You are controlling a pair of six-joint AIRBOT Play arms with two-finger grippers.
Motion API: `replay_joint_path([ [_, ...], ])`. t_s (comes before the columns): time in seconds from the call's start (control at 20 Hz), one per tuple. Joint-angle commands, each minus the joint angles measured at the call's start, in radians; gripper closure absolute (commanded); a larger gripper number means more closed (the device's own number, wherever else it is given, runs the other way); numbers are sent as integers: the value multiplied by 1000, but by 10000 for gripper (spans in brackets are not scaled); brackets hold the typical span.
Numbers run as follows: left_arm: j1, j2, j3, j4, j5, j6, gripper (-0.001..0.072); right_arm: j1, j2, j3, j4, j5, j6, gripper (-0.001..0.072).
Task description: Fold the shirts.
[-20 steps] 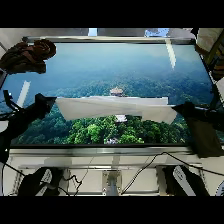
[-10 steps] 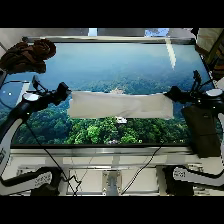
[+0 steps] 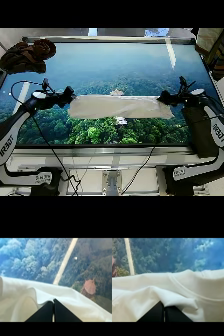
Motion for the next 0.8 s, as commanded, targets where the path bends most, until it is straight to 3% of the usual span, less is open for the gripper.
replay_joint_path([
  [0.0, 0, -3, 2, -7, -62, 6, 698, 59, -39, 3, -8, -72, 0, 622],
  [0.05, 0, 2, 2, -50, -67, 16, 675, 63, -38, 11, 3, -71, 0, 430],
  [0.1, 0, 17, 2, -124, -64, 82, 598, 61, -34, 24, 6, -50, 0, 342],
  [0.15, 0, 40, 3, -217, -55, 180, 456, 53, -25, 44, 3, -22, -7, 342],
  [0.2, 0, 69, 7, -319, -49, 288, 414, 39, -9, 67, -9, 8, -8, 342],
  [0.3, 0, 131, 34, -502, -55, 465, 413, -11, 43, 113, -33, 69, -7, 342],
  [0.35, -4, 156, 55, -558, -71, 513, 413, -47, 80, 131, -48, 94, -7, 342],
  [0.4, -13, 172, 79, -568, -95, 513, 450, -85, 115, 144, -63, 117, -6, 338],
  [0.45, -33, 177, 103, -565, -132, 513, 591, -128, 151, 153, -75, 143, -7, 337],
  [0.5, -69, 176, 124, -548, -153, 512, 667, -171, 184, 153, -91, 170, -7, 323],
  [0.6, -167, 175, 148, -454, -106, 470, 669, -245, 206, 153, -148, 257, 5, 236],
  [0.75, -348, 145, 166, -284, 45, 358, 668, -303, 196, 119, -210, 349, 10, 234],
])
